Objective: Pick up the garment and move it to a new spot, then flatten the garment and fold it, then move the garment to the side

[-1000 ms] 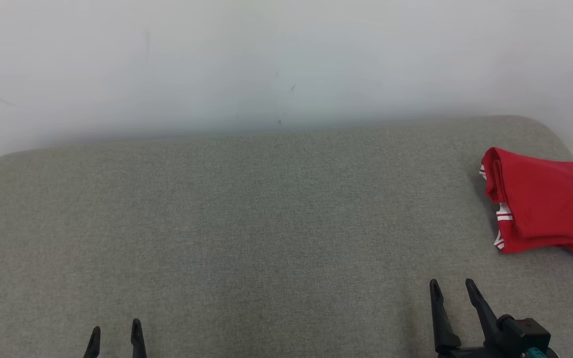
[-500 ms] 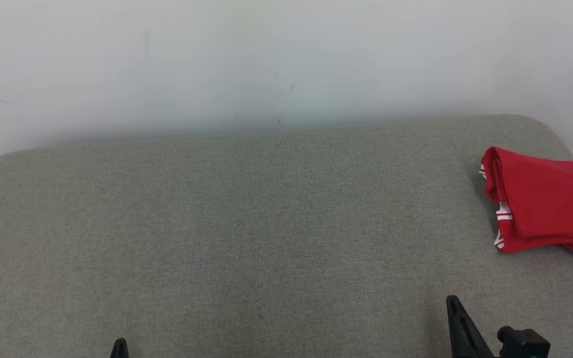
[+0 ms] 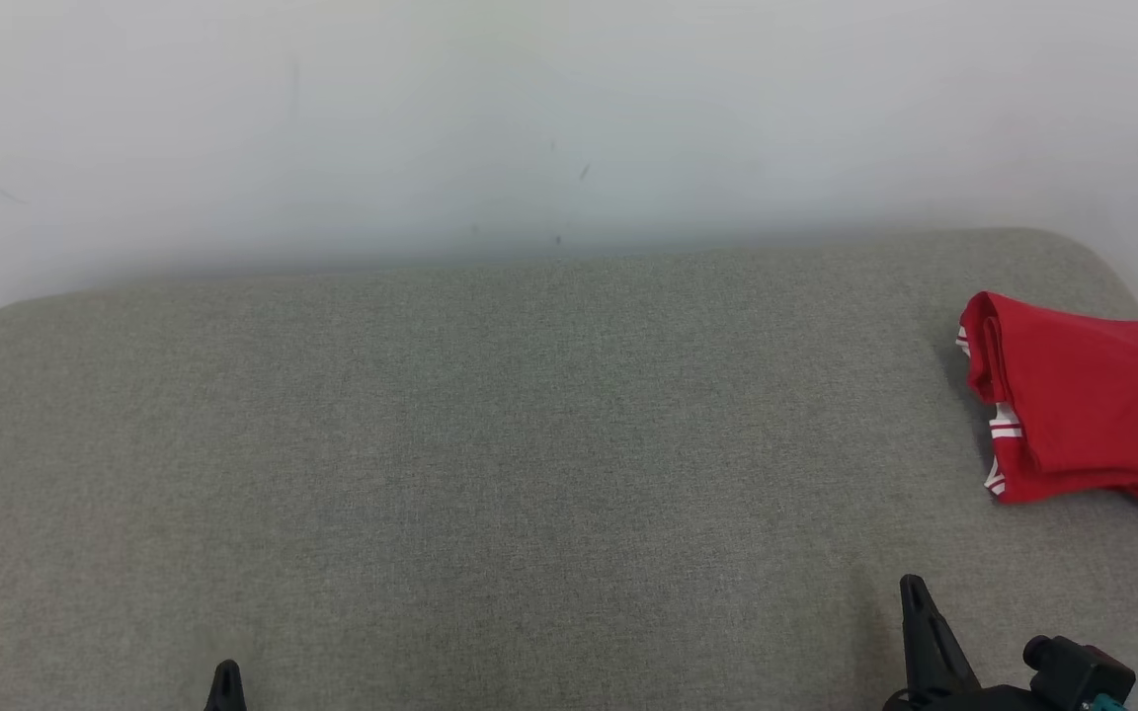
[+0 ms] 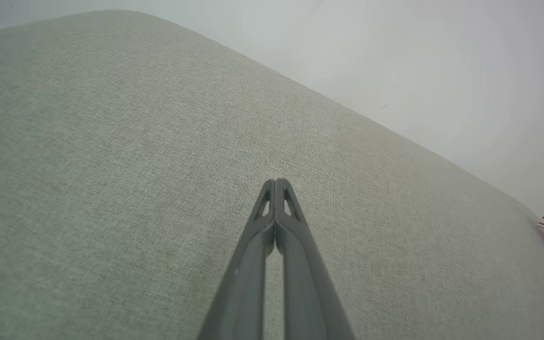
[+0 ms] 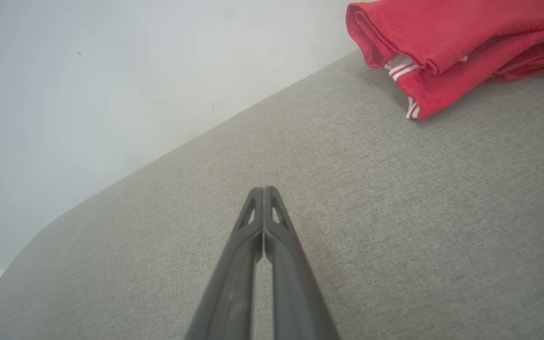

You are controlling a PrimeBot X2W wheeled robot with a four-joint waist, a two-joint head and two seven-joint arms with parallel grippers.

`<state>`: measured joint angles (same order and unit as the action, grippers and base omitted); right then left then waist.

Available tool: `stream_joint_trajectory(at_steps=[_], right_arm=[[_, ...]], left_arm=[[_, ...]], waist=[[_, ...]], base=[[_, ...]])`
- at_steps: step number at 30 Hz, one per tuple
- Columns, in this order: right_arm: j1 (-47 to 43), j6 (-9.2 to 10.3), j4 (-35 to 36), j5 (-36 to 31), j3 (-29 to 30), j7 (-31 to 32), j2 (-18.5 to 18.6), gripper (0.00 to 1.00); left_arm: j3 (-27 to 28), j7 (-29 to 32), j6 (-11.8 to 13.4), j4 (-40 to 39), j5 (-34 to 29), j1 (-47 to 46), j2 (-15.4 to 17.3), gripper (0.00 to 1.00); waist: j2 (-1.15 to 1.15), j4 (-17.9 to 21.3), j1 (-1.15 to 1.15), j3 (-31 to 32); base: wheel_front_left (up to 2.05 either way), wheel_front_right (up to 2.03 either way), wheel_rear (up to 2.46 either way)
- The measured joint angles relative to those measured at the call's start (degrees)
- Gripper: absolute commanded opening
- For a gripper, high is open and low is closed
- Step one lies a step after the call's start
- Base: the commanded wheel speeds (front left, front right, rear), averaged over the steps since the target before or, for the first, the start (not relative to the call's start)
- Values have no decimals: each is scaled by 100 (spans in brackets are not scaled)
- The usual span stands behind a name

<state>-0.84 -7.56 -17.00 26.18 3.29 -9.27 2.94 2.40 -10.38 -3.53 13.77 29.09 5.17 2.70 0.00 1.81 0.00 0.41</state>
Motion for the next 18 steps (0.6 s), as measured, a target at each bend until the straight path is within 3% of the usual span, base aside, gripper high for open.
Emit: stream_joint_trajectory(at_steps=[18], right_arm=[[154,0,71,1616,75,380,0,0]], left_arm=[[97,407,-97,0,1536,-271,1,0]], waist=[[0,-30,1,-10]], base=[[0,0,0]])
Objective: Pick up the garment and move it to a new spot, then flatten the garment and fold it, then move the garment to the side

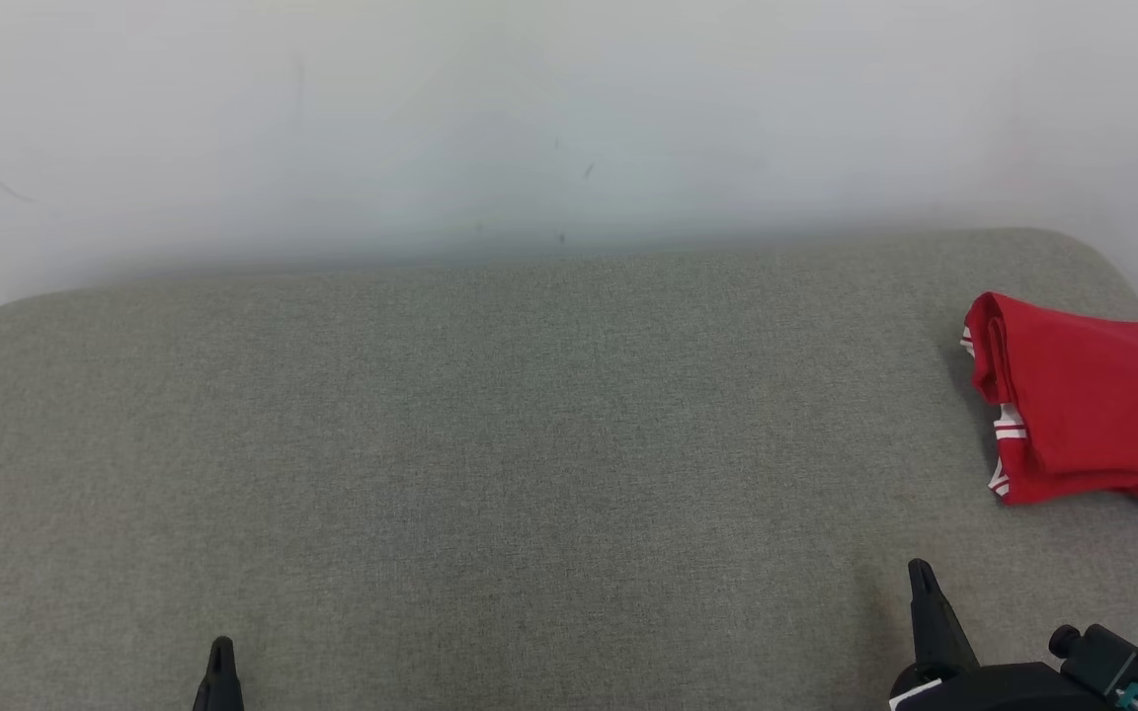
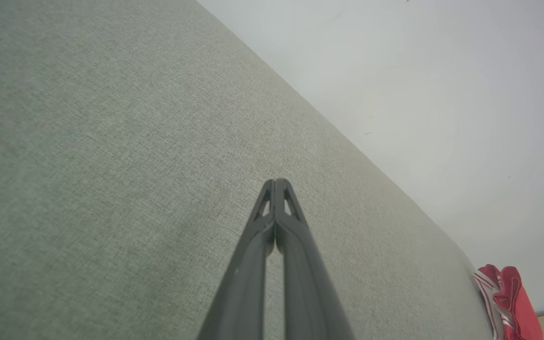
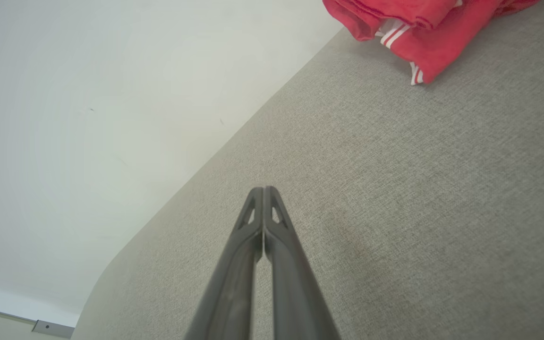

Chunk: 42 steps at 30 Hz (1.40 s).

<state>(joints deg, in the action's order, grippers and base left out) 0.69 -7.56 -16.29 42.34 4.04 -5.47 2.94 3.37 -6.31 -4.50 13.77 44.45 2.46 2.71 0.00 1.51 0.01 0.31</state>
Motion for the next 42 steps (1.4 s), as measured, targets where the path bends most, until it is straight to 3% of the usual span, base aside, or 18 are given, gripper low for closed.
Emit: stream_joint_trajectory(at_steps=[21,42], right_arm=[[180,0,71,1589,82,391,0,0],[299,1,119,2761,138,660,0,0]], left_arm=[[98,415,-90,2,1545,-267,1,0],[174,719,-155,11,2657,-468,3,0]], waist=[[0,-36,0,-12],[0,-69,0,-22]], base=[[0,0,0],[0,0,0]])
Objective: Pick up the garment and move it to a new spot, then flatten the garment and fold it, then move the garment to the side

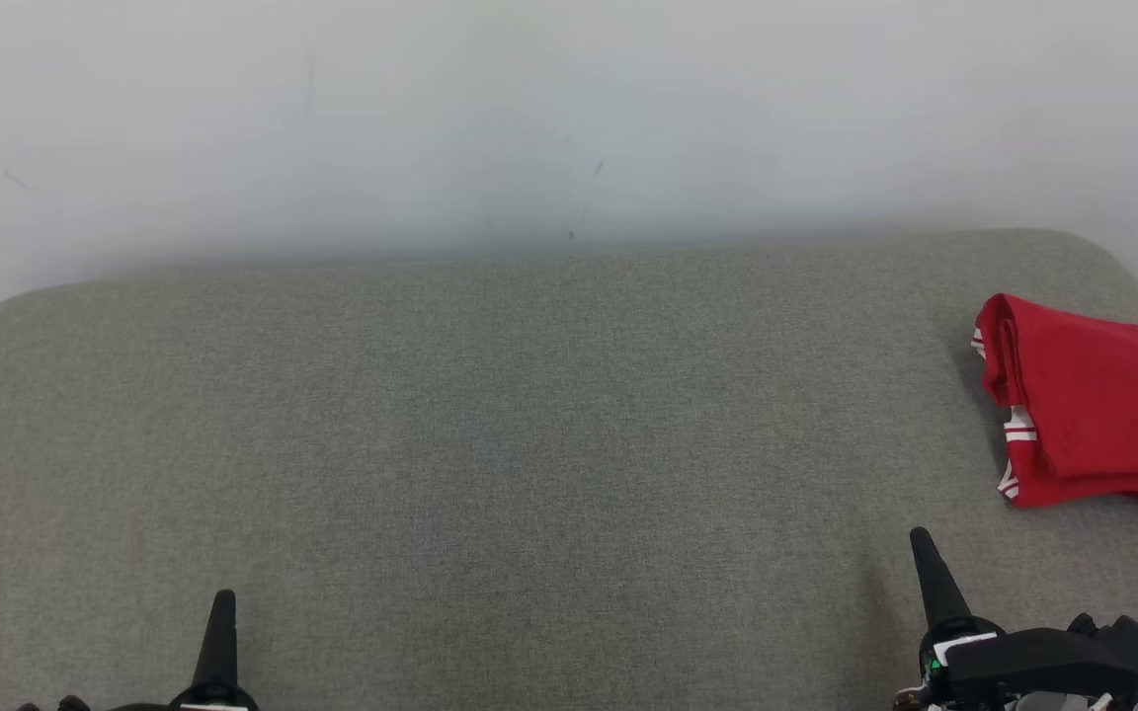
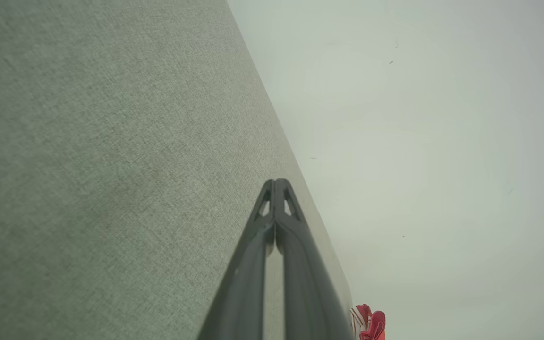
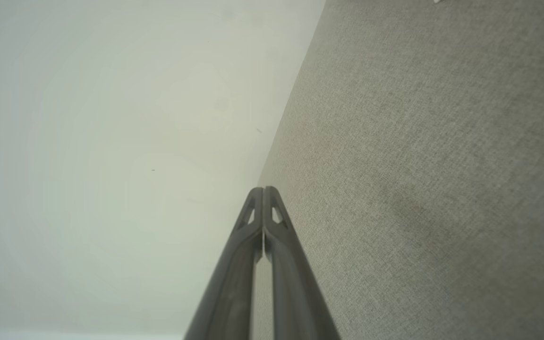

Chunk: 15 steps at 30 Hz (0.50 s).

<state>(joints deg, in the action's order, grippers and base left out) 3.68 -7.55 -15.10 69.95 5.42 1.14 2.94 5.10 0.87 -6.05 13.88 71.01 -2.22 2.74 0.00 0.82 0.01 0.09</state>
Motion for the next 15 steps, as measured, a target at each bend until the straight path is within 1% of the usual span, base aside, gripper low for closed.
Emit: stream_joint_trajectory(at_steps=[15], right_arm=[[86,0,37,781,42,191,0,0]], left_arm=[[46,199,-51,7,733,-136,1,0]], waist=[[0,-25,0,-8]], base=[[0,0,0]])
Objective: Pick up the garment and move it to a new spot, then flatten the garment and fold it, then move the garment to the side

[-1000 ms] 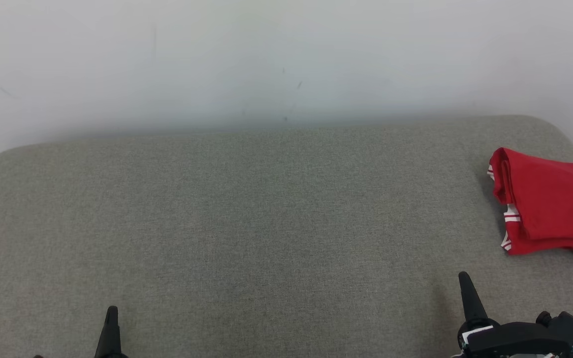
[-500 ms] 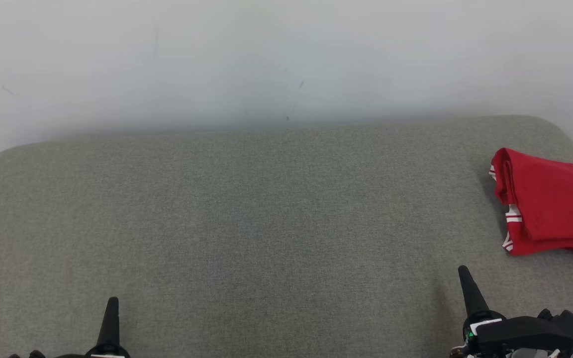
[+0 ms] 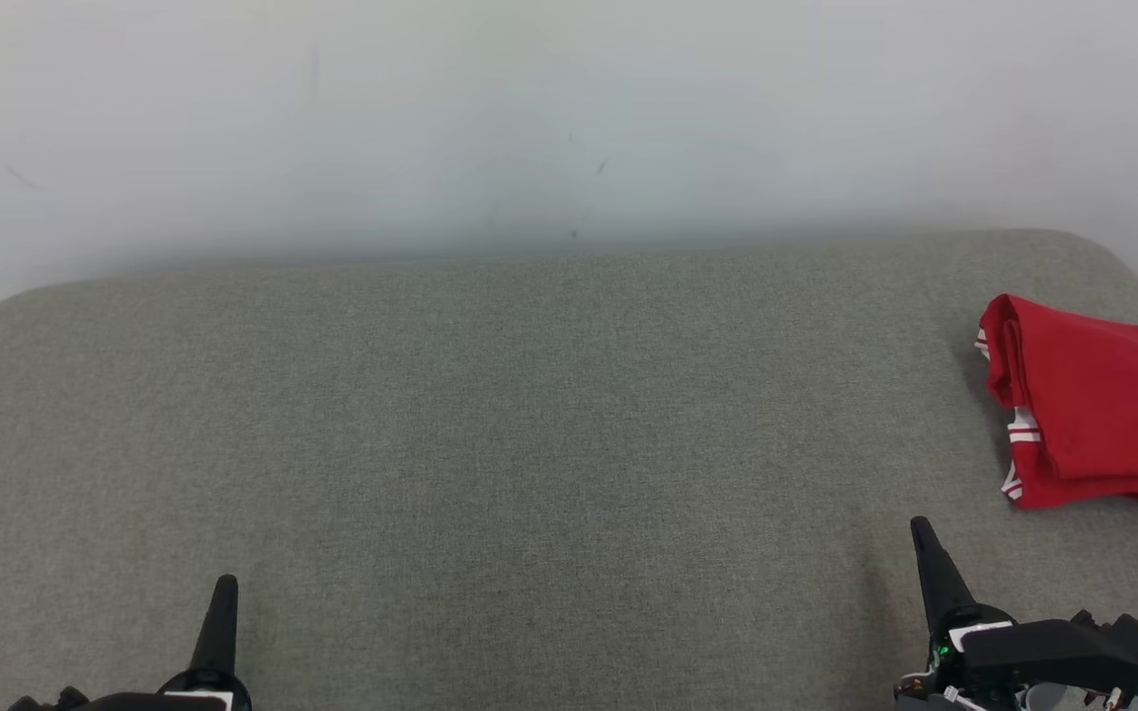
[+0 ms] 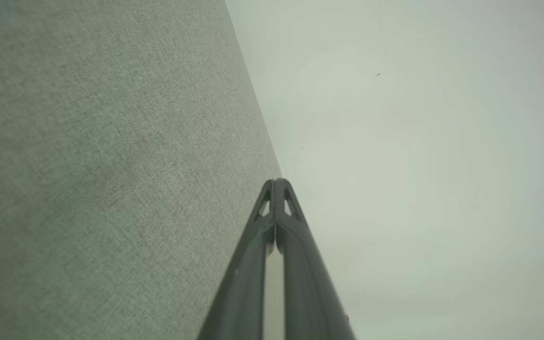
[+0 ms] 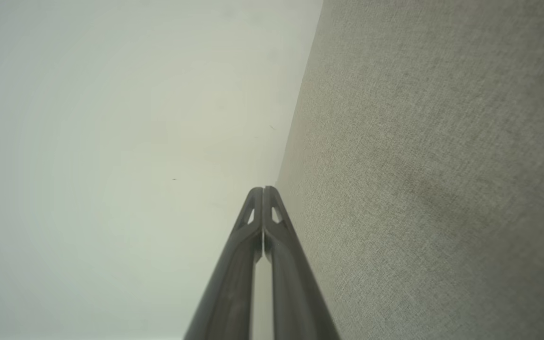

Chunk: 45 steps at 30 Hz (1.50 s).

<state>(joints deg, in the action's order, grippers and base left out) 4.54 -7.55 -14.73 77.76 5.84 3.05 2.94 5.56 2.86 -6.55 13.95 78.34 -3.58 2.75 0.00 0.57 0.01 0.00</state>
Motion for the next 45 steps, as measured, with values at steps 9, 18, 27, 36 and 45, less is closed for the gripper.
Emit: stream_joint_trajectory(at_steps=[9,18,27,36,45], right_arm=[[40,0,18,420,18,101,0,0],[82,0,33,804,40,200,1,0],[127,0,48,1163,54,283,1,0],[154,0,63,1461,69,349,1,0],[156,0,65,1461,70,349,1,0]], left_arm=[[27,110,-8,2,396,-61,1,0],[53,207,-51,4,760,-126,2,0],[76,289,-57,7,1110,-185,3,0],[90,372,-86,9,1391,-237,4,0],[91,372,-86,9,1393,-240,5,0]], waist=[[0,-15,-1,-4],[0,-29,-1,-10],[0,-44,-1,-14],[0,-57,-1,-18],[0,-57,-1,-18]], base=[[0,0,0],[0,0,0],[0,0,0],[0,0,0],[0,0,0]])
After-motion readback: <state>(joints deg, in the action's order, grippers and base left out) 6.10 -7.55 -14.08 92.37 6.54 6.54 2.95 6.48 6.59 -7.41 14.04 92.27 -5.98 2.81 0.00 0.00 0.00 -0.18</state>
